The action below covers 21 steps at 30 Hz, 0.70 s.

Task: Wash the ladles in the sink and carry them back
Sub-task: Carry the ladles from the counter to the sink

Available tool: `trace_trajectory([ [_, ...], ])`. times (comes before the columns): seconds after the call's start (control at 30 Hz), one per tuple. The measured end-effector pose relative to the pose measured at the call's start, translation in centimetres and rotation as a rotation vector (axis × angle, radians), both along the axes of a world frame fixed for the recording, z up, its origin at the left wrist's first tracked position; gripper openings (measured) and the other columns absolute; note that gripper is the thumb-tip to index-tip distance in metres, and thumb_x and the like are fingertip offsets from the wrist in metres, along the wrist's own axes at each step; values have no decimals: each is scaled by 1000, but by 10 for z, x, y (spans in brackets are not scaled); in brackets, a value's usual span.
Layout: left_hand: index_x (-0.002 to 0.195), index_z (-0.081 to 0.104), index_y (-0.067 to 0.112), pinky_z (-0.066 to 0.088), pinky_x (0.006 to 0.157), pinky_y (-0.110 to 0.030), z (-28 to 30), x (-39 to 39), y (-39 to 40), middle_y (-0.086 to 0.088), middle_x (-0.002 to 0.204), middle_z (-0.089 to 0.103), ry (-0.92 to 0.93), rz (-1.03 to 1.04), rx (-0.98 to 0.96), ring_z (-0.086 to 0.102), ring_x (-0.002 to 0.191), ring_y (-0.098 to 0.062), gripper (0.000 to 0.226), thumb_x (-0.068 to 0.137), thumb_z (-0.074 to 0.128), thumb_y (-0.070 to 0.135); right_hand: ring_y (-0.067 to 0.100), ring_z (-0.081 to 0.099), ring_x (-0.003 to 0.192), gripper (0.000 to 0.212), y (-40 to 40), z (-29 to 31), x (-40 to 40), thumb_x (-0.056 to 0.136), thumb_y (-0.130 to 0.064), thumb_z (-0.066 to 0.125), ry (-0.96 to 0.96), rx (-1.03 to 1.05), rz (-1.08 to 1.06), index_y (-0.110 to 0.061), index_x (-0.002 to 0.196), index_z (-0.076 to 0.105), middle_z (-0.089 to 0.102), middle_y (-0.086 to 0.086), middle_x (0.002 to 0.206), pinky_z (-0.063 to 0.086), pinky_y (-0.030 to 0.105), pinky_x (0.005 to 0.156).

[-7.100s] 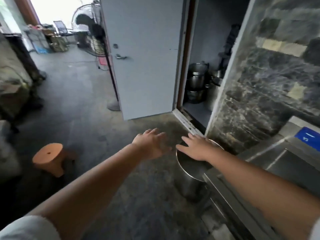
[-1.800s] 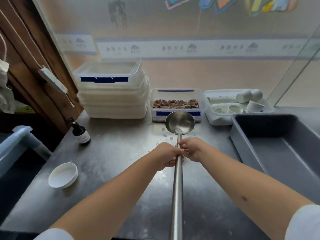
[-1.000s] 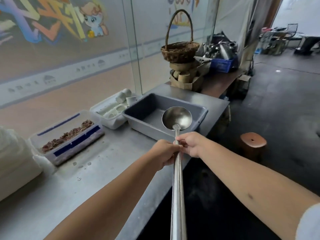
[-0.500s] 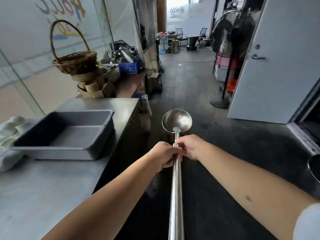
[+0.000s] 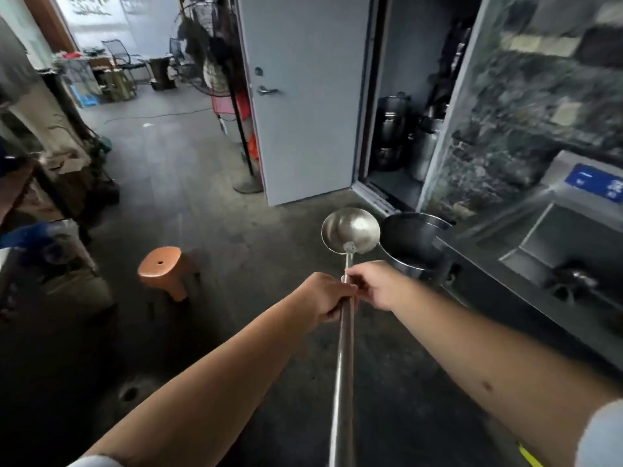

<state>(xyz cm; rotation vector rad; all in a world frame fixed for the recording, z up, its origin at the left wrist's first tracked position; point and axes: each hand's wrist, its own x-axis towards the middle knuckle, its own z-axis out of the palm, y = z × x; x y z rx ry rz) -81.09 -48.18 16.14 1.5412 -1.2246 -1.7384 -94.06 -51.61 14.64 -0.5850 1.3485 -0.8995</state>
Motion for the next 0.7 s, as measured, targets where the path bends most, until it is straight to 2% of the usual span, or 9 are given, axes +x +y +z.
trace_trajectory([
  [0.13, 78, 65, 5, 43, 44, -19, -8, -75, -29, -11, 69, 66, -41, -186, 11, 61, 49, -12, 14, 89, 65, 14, 11, 59, 47, 22, -4, -11, -77, 95, -5, 52, -2, 45, -175, -5, 74, 58, 61, 6, 61, 51, 19, 43],
  [0.23, 81, 67, 6, 42, 47, -23, -13, -132, -55, -13, 78, 65, -90, -353, 4, 57, 58, -18, 15, 87, 67, 20, 9, 57, 36, 25, -10, -18, -133, 95, -1, 52, 6, 59, -330, -3, 71, 56, 59, 4, 44, 49, 17, 38],
  [0.33, 86, 67, 4, 40, 46, -24, -14, -184, -81, -19, 81, 62, -80, -493, -25, 56, 62, -24, 17, 80, 70, 20, 8, 55, 34, 27, -21, -19, -185, 95, -3, 52, 42, 87, -436, -3, 68, 57, 59, 3, 42, 47, 16, 38],
  [0.4, 77, 65, 2, 40, 48, -25, -13, -214, -104, -17, 66, 61, -54, -596, -64, 55, 53, -22, 18, 76, 72, 19, 8, 55, 37, 30, -31, -22, -214, 97, -7, 50, 34, 93, -530, -4, 67, 56, 58, 2, 42, 46, 16, 37],
  [0.43, 69, 63, 2, 38, 43, -21, -11, -228, -115, -10, 53, 59, -59, -645, -87, 52, 42, -16, 19, 80, 70, 16, 9, 56, 42, 30, -38, -25, -229, 97, -8, 50, 20, 101, -580, -4, 68, 56, 58, 2, 44, 46, 17, 39],
  [0.5, 63, 60, 4, 32, 34, -19, -9, -251, -132, 2, 37, 53, -69, -736, -114, 44, 30, -8, 25, 87, 64, 10, 14, 56, 57, 27, -48, -31, -252, 97, -10, 50, 11, 109, -646, -6, 71, 58, 60, 4, 55, 46, 19, 51],
  [0.57, 62, 63, 4, 34, 40, -20, -11, -269, -146, -1, 41, 53, -44, -796, -100, 48, 36, -13, 22, 83, 66, 9, 17, 55, 65, 25, -54, -33, -269, 96, -9, 50, 5, 92, -700, -5, 73, 58, 59, 8, 66, 45, 23, 59],
  [0.67, 70, 71, 8, 42, 63, -30, -12, -304, -171, -14, 66, 61, -23, -903, -63, 59, 65, -23, 13, 71, 68, 20, 18, 53, 64, 23, -65, -34, -293, 96, -6, 49, -71, 45, -809, -5, 74, 54, 53, 11, 71, 46, 25, 54],
  [0.7, 69, 71, 9, 43, 64, -31, -13, -317, -178, -12, 66, 62, -21, -945, -46, 59, 65, -23, 13, 73, 67, 21, 18, 51, 63, 23, -66, -33, -302, 96, -5, 48, -90, 36, -836, -5, 74, 52, 51, 11, 71, 46, 24, 50],
])
